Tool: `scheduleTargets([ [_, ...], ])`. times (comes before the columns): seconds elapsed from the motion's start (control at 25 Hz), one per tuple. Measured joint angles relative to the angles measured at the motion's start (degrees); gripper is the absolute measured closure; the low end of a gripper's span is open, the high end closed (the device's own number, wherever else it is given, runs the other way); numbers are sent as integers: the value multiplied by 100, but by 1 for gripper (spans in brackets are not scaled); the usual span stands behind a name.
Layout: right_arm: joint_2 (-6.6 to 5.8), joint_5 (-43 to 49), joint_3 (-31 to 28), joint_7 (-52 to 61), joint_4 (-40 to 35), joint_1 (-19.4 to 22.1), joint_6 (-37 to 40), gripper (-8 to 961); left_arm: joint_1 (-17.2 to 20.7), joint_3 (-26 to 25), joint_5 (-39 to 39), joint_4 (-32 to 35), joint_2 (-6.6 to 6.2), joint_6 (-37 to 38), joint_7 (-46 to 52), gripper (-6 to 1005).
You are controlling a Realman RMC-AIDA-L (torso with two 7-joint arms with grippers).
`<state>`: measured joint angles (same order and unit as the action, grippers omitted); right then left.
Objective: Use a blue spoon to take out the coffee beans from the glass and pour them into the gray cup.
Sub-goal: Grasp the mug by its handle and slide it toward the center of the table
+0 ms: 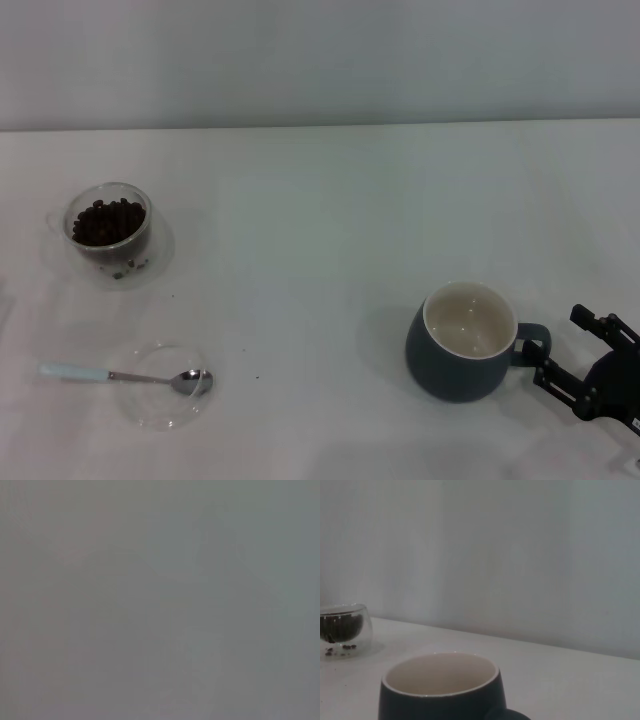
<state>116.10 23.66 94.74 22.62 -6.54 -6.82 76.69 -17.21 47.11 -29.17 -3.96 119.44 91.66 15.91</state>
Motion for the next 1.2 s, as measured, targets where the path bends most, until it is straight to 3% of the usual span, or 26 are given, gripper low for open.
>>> scheduleTargets([
  [0.24, 0, 0, 0, 7, -24, -4, -40, 184, 43, 0, 0, 0, 0, 0, 0, 111],
  [0.48, 0, 7, 34, 14, -16, -4, -37, 384, 62, 0, 0, 0, 0, 0, 0, 111],
  [0.68, 0, 6, 128, 14, -27, -4, -7, 608, 69, 0, -2, 0, 8, 0, 0, 112],
  [1.2, 8, -33, 712, 134, -354, -9, 14, 784, 85, 0, -16, 0, 9, 0, 0, 112],
])
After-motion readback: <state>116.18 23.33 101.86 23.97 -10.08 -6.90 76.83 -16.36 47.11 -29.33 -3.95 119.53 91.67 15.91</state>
